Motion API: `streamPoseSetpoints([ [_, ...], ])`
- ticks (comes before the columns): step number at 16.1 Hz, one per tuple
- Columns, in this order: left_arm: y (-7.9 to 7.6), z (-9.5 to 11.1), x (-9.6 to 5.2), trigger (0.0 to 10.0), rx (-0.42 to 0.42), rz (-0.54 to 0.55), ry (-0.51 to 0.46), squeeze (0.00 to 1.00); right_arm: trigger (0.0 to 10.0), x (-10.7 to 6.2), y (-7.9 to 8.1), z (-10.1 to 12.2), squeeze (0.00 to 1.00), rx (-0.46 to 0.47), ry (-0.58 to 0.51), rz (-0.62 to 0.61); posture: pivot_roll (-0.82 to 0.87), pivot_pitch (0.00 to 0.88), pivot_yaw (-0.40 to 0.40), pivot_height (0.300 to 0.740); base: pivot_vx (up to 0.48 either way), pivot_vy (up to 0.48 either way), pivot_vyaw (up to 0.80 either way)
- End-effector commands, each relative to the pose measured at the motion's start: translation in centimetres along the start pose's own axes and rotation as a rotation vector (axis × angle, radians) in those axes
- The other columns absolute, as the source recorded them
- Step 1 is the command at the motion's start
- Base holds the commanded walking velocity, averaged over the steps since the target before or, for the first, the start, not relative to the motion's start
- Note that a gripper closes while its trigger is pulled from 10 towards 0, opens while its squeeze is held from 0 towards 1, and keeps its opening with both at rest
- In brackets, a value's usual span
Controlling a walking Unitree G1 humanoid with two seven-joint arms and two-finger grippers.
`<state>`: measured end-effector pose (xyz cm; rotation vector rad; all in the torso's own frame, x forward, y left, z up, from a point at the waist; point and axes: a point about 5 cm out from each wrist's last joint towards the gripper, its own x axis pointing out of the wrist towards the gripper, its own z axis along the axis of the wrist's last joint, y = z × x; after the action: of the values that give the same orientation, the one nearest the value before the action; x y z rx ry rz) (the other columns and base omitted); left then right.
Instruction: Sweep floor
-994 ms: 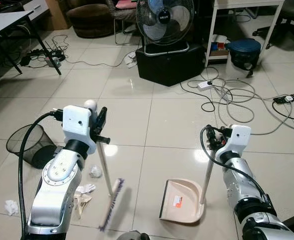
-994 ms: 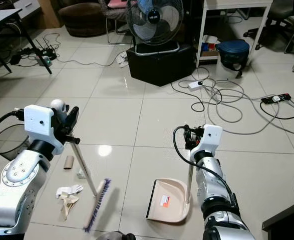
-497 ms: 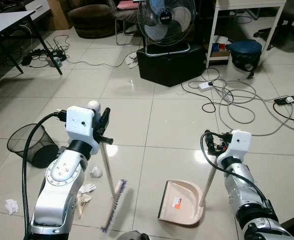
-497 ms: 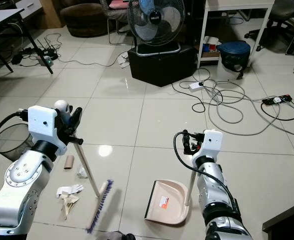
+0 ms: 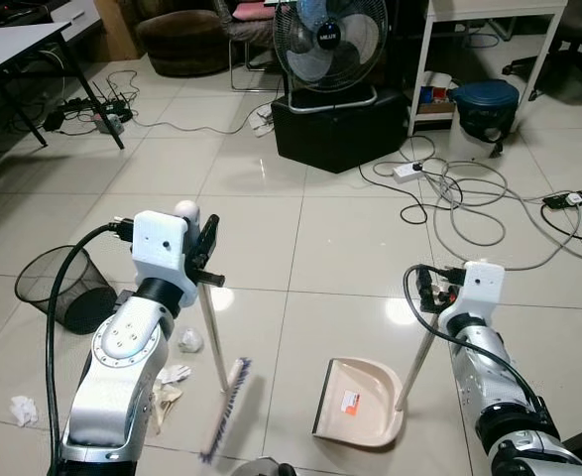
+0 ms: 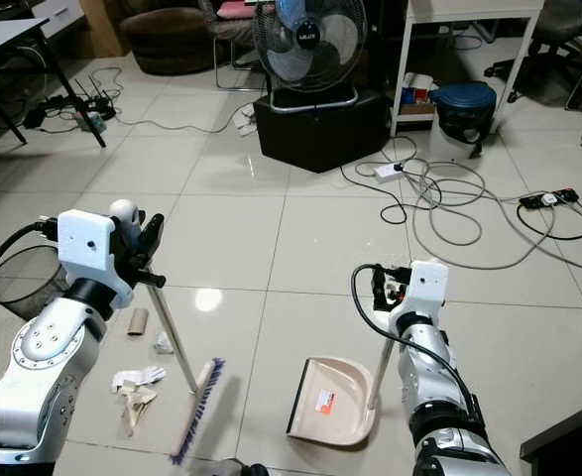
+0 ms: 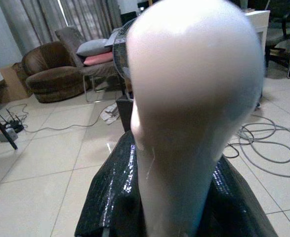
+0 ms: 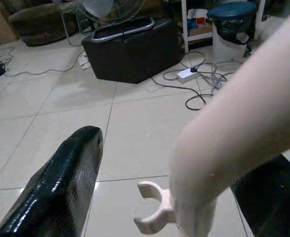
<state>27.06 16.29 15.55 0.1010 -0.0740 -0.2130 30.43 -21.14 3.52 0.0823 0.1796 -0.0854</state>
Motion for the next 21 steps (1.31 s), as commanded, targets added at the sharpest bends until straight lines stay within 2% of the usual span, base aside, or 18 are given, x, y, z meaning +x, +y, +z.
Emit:
streamPoseSetpoints([
  [1, 0.48, 0.83, 0.22, 10.0, 0.024, 0.01, -0.042, 0.0, 10.0, 0.52, 0.47, 0.42, 0.0, -0.006, 0.006, 0.008, 0.05, 0.004, 0.15, 0.74, 0.0, 0.0, 0.0],
  [6, 0.6, 0.89, 0.15, 10.0, 0.025, 0.012, -0.044, 0.0, 10.0, 0.9, -0.15, 0.92, 0.0, -0.03, 0.008, -0.034, 0.06, 0.005, 0.148, 0.74, 0.0, 0.0, 0.0],
  [12, 0.56, 0.94, 0.11, 10.0, 0.028, 0.009, -0.045, 0.0, 10.0, 0.83, -0.46, 0.33, 0.0, -0.07, 0.054, -0.058, 0.07, 0.013, 0.149, 0.74, 0.0, 0.0, 0.0],
  [14, 0.59, 0.96, 0.08, 10.0, 0.029, 0.01, -0.044, 0.0, 8.4, 0.86, -0.47, 0.31, 0.0, -0.074, 0.057, -0.057, 0.07, 0.014, 0.149, 0.74, 0.0, 0.0, 0.0],
  [18, 0.7, 1.01, 0.0, 10.0, 0.032, 0.011, -0.044, 0.0, 7.0, 1.1, -0.34, 0.57, 0.0, -0.08, 0.056, -0.047, 0.08, 0.02, 0.149, 0.74, 0.0, 0.0, 0.0],
  [19, 0.71, 1.0, -0.03, 10.0, 0.032, 0.011, -0.043, 0.0, 7.0, 1.12, -0.34, 0.59, 0.0, -0.081, 0.057, -0.047, 0.08, 0.02, 0.15, 0.74, 0.0, 0.0, 0.0],
  [21, 0.75, 1.0, -0.08, 10.0, 0.034, 0.01, -0.041, 0.0, 6.0, 1.22, -0.51, 0.67, 0.0, -0.084, 0.065, -0.051, 0.09, 0.024, 0.151, 0.74, 0.0, 0.0, 0.0],
])
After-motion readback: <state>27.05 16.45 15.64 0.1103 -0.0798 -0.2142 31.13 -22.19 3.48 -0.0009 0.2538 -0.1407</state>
